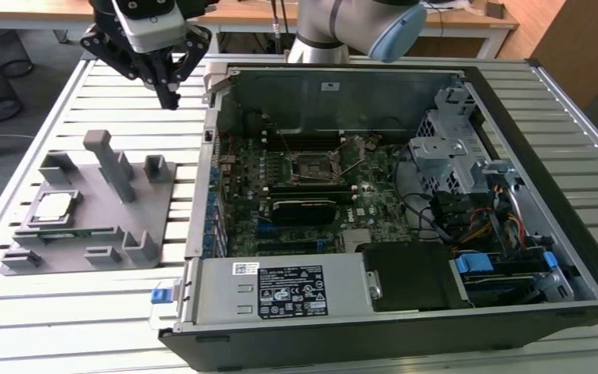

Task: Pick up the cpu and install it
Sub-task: 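Reach for the cpu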

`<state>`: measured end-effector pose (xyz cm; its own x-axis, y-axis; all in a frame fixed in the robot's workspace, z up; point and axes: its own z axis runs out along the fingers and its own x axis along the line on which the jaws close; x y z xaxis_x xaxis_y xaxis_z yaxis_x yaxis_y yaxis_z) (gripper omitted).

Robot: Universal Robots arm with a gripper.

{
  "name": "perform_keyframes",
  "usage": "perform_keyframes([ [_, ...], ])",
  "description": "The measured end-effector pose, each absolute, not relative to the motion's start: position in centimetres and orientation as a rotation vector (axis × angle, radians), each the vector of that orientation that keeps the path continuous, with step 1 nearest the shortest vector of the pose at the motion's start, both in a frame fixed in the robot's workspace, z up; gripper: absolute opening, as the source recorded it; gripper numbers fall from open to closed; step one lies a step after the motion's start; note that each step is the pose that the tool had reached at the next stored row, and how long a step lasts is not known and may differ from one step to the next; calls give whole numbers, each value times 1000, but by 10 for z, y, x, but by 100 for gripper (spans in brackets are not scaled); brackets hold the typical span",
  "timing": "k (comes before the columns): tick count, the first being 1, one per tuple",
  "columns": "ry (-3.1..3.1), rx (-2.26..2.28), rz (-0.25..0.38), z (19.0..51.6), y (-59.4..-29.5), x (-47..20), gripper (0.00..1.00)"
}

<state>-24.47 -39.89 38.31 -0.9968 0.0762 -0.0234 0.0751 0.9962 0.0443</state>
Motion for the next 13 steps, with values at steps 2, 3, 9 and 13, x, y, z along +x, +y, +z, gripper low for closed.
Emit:
perform_keyframes([
  [2,3114,118,68,383,-399,-246,11],
  [3,3114,118,68,383,-399,-246,11],
  [9,3114,118,68,383,-399,-250,11],
  [13,3114,118,68,382,-399,-252,11],
])
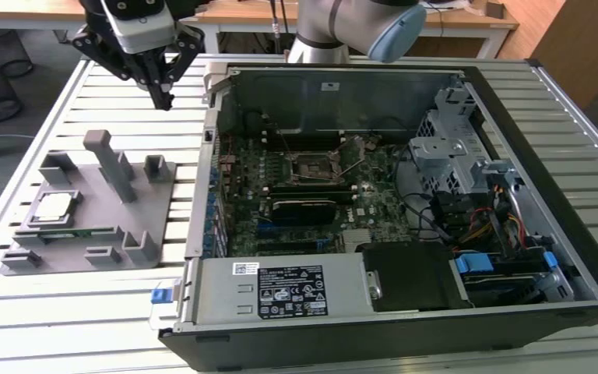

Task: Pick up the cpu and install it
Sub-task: 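Reach for the cpu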

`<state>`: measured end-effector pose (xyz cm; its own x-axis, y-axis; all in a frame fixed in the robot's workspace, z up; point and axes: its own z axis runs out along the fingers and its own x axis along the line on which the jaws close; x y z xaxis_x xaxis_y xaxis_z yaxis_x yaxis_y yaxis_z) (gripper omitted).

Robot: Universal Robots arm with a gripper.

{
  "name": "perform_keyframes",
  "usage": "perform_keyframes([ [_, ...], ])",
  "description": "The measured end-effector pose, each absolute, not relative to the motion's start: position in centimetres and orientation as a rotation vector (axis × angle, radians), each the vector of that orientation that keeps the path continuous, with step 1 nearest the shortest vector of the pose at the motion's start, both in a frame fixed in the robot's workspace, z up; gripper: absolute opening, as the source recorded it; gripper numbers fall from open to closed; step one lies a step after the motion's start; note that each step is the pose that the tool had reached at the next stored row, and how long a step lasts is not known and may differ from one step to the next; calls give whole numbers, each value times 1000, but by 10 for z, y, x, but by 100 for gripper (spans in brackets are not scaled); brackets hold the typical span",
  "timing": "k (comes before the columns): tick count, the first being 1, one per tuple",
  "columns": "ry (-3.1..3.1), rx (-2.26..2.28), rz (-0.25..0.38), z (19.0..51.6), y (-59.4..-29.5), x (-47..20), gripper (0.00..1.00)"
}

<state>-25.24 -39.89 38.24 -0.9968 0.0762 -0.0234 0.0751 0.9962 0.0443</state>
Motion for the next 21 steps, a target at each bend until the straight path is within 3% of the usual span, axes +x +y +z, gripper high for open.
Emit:
perform_keyframes([
  [21,3114,118,68,381,-399,-264,11],
])
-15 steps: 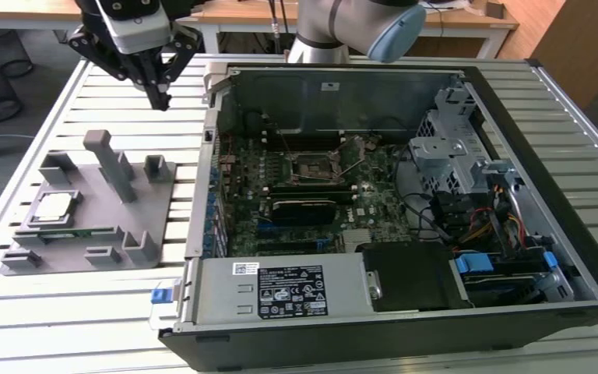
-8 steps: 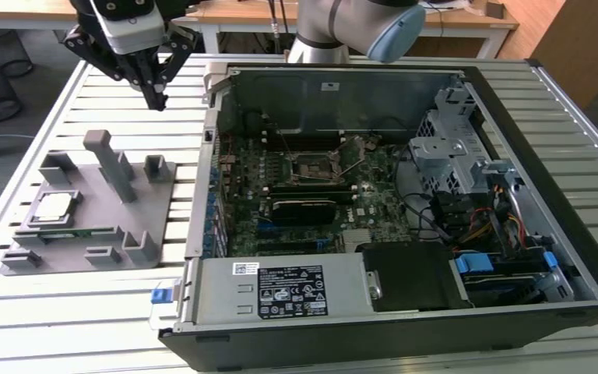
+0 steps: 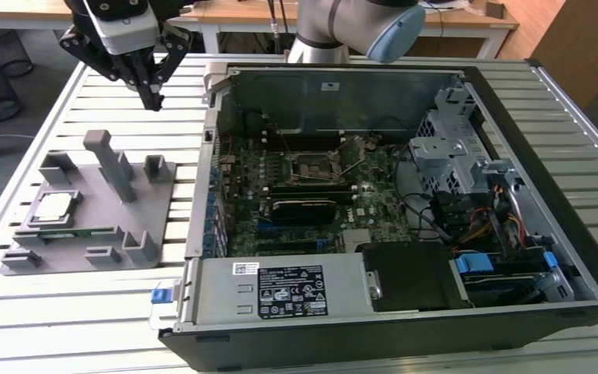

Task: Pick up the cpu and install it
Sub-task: 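Reach for the cpu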

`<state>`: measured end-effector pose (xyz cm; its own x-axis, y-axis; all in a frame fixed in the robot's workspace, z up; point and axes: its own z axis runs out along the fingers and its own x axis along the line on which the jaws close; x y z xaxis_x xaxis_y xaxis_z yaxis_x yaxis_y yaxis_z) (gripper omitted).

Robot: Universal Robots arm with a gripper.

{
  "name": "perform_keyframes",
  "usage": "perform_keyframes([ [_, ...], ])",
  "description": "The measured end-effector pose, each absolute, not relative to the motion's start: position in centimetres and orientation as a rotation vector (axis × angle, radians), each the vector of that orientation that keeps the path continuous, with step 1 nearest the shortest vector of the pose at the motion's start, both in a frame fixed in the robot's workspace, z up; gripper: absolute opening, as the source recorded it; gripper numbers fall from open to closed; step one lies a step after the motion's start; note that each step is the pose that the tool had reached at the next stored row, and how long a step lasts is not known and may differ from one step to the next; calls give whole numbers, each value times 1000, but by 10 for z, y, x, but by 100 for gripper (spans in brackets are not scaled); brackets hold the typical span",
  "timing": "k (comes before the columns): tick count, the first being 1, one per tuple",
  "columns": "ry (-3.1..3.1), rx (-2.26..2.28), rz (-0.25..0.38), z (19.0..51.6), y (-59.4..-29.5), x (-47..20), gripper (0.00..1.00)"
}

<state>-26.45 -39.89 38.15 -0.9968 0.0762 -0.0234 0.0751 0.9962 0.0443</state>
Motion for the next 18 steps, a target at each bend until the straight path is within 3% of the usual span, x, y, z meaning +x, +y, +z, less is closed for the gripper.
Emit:
perform_keyframes([
  [18,3114,118,68,381,-399,-275,11],
])
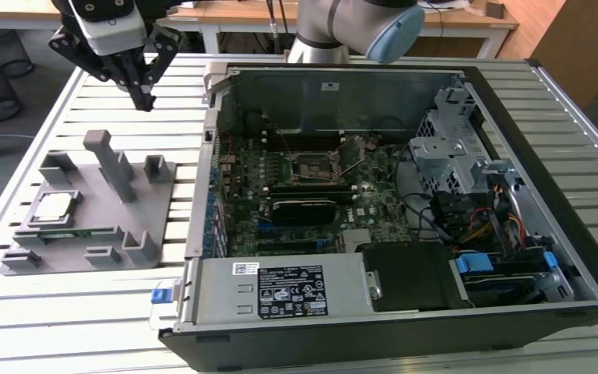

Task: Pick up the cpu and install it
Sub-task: 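Reach for the cpu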

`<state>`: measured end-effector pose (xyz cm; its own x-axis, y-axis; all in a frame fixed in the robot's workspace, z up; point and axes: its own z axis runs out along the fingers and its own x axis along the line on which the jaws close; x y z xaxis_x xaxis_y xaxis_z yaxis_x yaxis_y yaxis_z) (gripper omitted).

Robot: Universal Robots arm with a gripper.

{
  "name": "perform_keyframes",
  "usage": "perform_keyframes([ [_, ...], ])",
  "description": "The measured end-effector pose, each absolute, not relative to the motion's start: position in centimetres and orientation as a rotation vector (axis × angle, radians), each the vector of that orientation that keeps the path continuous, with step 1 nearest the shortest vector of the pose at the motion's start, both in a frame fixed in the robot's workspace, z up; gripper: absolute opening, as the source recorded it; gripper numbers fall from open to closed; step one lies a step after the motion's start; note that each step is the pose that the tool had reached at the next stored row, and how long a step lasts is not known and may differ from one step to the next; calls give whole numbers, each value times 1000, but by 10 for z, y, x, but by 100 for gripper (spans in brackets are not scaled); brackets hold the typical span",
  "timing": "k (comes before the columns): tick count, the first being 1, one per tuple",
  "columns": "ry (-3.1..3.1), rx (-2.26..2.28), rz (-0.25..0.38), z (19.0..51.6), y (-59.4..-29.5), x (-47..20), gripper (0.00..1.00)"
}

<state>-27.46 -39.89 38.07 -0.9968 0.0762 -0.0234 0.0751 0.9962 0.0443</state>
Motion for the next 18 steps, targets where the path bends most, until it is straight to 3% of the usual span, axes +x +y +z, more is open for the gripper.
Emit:
perform_keyframes([
  [18,3114,118,68,380,-399,-285,11],
])
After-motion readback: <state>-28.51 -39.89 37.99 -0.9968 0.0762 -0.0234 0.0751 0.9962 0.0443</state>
